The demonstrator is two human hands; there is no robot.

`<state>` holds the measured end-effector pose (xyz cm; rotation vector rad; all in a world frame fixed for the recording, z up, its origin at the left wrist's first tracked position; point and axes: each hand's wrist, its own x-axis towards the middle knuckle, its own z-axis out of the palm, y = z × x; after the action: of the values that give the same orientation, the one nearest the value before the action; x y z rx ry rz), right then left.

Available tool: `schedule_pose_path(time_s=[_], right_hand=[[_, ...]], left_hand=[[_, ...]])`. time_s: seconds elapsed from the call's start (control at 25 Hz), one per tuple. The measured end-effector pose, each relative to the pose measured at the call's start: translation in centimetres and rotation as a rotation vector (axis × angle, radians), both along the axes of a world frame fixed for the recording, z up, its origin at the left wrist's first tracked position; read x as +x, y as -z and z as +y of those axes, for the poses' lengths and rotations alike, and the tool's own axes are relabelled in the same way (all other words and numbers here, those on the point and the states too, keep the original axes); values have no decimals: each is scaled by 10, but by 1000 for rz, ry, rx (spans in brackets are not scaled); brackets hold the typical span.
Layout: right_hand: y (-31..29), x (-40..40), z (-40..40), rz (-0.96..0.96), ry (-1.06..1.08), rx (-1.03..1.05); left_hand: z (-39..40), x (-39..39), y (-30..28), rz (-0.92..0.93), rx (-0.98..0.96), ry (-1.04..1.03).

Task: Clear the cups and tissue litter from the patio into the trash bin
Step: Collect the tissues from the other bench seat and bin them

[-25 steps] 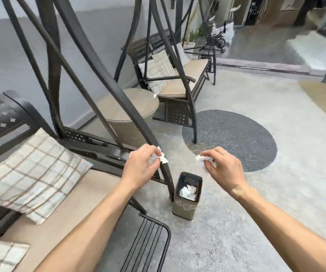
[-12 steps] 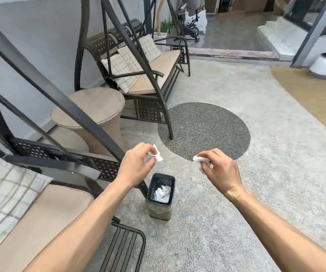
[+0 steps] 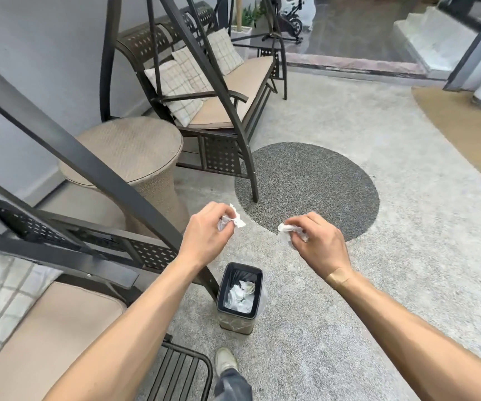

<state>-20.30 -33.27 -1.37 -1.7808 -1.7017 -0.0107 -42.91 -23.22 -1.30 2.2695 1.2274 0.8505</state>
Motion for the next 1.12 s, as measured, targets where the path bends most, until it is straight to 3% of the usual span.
schedule_pose_path(time_s=[0.32,0.72,1.12], right_hand=[[10,-6,122,-1,-45,-82],[74,14,194,110,-69,-233],[198,35,233,184,-98,-592]], left_hand=[[109,4,20,9,-68,-32],[168,26,77,74,-213,-72],[156,55,210,94,-538,-238]])
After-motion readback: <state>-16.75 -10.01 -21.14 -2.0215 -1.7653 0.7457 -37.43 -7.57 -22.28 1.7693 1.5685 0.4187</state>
